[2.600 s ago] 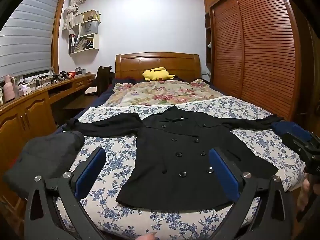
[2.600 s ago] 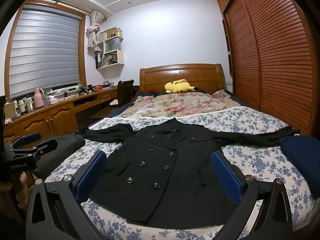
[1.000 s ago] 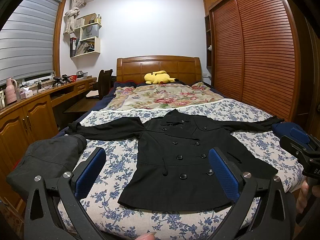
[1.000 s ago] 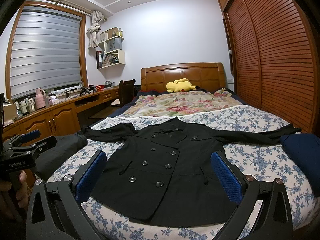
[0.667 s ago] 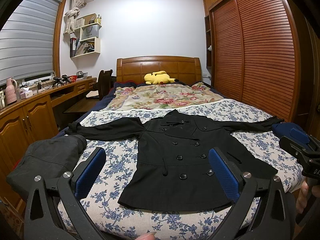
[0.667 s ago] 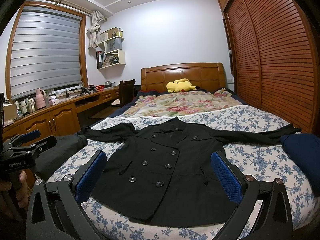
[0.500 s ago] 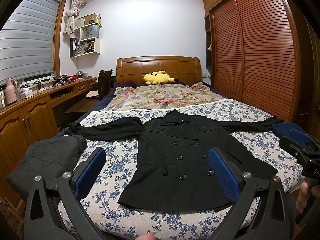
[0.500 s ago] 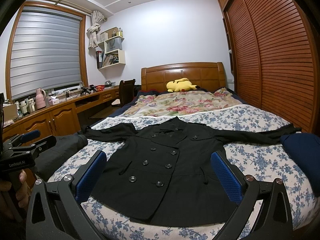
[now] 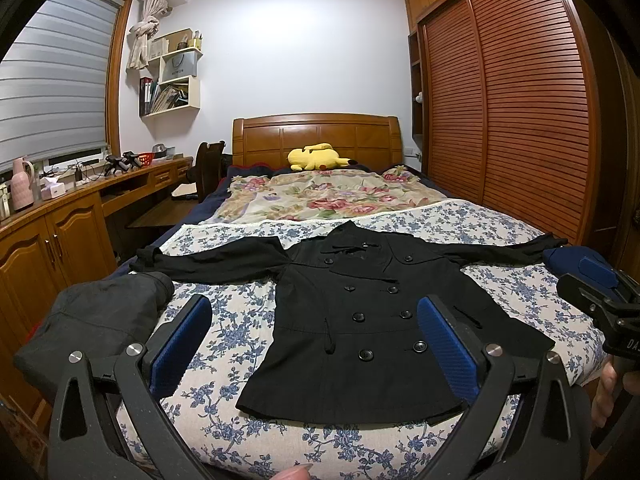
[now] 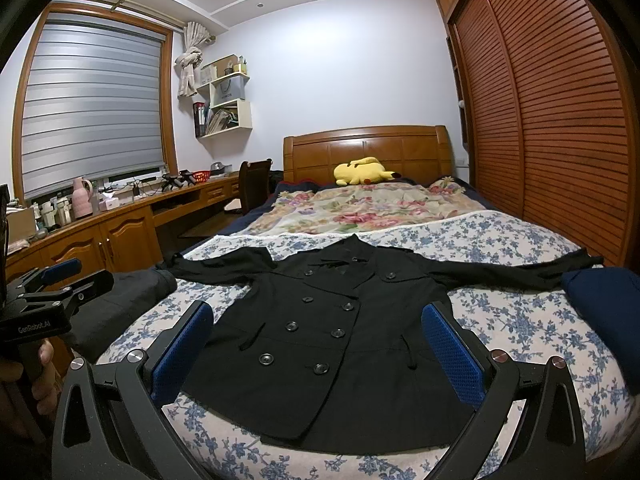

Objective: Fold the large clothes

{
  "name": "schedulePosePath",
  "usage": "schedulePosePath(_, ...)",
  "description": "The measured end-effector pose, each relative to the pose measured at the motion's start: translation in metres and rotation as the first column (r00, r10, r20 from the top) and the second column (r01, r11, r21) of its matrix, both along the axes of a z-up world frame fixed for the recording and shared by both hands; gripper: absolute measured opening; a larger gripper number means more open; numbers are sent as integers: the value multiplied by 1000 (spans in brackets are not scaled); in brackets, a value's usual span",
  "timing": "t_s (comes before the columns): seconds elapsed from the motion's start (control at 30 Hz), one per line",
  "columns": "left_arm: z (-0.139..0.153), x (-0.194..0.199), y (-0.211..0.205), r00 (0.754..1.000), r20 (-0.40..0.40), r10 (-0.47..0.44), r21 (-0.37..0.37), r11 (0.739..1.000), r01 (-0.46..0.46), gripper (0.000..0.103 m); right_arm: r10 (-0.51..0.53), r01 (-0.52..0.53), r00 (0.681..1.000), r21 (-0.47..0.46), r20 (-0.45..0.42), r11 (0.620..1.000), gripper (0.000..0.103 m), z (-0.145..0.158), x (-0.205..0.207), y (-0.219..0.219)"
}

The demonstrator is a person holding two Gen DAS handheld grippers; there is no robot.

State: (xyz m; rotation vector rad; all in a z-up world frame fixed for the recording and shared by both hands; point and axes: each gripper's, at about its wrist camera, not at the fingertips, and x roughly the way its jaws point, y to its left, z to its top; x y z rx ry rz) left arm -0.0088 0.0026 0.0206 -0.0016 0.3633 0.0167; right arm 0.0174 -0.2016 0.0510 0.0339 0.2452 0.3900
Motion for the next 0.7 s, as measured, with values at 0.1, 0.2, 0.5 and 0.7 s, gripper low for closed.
schedulePosePath(0.1, 1, 0, 0, 1000, 1, 0, -1, 1000, 0, 103, 1, -1, 1000, 1, -1, 1000, 103, 0, 0, 0)
schedulePosePath(0.2, 0, 0, 0, 1000, 1, -1, 0, 1000, 1, 103, -1, 1, 1000, 2, 0, 1000, 103, 0, 0, 0)
schedulePosePath(0.5, -2, 8, 8, 999, -49, 6, -10, 1000, -6, 103, 13, -14, 999, -23, -29, 1000, 103, -7, 10, 7)
schedulePosePath(0.7, -31, 27, 18, 994, -108, 21, -4, 1000, -21, 103, 38, -41, 997, -37, -71, 998, 103, -17, 33, 16)
